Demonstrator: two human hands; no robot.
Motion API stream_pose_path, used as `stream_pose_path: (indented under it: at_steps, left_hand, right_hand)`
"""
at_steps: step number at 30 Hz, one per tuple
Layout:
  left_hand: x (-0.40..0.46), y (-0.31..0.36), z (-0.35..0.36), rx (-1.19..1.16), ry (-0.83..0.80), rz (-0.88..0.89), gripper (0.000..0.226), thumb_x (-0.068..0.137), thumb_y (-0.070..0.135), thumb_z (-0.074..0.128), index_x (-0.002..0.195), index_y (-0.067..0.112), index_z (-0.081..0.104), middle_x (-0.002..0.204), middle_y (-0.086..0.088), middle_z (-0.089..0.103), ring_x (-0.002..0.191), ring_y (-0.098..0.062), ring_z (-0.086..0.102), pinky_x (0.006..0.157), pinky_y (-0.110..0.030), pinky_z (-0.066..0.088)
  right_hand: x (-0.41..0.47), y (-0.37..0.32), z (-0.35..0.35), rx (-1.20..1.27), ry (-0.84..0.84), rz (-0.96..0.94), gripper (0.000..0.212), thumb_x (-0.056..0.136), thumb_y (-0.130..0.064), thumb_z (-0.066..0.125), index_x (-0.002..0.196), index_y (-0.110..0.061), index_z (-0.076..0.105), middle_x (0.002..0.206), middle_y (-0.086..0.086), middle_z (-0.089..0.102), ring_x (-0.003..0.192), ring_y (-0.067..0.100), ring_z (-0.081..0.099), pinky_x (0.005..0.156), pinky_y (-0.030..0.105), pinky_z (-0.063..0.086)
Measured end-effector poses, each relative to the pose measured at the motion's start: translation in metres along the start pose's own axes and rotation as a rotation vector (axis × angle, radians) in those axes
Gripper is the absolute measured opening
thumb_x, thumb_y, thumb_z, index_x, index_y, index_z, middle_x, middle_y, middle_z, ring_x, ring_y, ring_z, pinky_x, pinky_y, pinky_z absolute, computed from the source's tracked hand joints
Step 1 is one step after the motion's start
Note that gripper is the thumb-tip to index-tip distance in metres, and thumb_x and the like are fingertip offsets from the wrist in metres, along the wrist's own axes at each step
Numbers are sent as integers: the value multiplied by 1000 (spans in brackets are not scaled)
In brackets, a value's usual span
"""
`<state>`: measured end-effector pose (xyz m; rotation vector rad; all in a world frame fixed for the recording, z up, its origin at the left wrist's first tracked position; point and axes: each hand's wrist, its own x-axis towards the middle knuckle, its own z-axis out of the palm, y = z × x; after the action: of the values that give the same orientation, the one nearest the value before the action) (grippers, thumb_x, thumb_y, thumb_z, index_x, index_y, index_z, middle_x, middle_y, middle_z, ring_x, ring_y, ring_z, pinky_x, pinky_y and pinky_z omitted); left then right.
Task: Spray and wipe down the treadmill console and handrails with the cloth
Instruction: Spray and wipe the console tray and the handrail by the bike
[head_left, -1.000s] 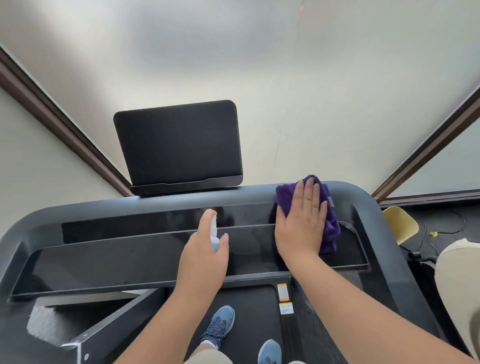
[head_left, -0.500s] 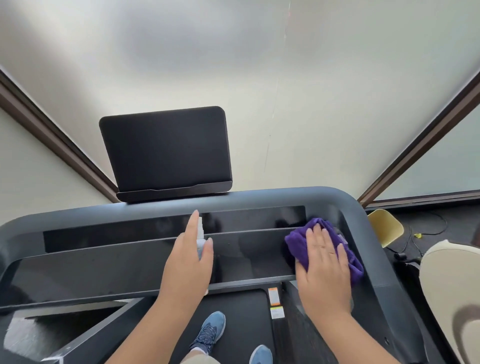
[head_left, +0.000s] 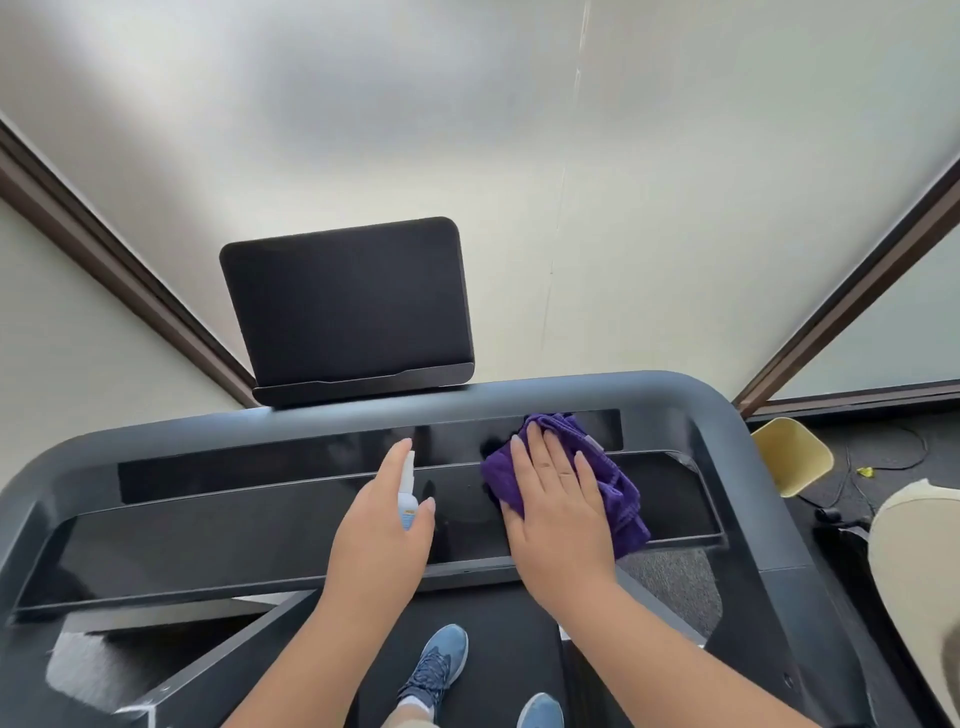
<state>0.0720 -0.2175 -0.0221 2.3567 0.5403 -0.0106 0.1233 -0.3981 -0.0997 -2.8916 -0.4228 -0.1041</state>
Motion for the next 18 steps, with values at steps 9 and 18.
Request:
stream_pose_path:
  at_steps: [9,18]
  left_hand:
    - [-4,6,4,-25,-59,62,63,103,32,56,154,53,25,107,14,57,85,2,59,76,-27,43]
    - [-7,8,4,-11,-41,12,58,102,32,57,151,46,30,102,6,58,88,-11,58,76,-28,45]
  right_hand:
    - [-38,74,-14,-73,72,248,68,99,-33,53,160,-10,34,169,8,28,157,24,24,127,46,18]
    - [63,20,-17,103,91,403,69,107,-39,36,165,-9,12,174,12,2,161,27,0,129,48,1]
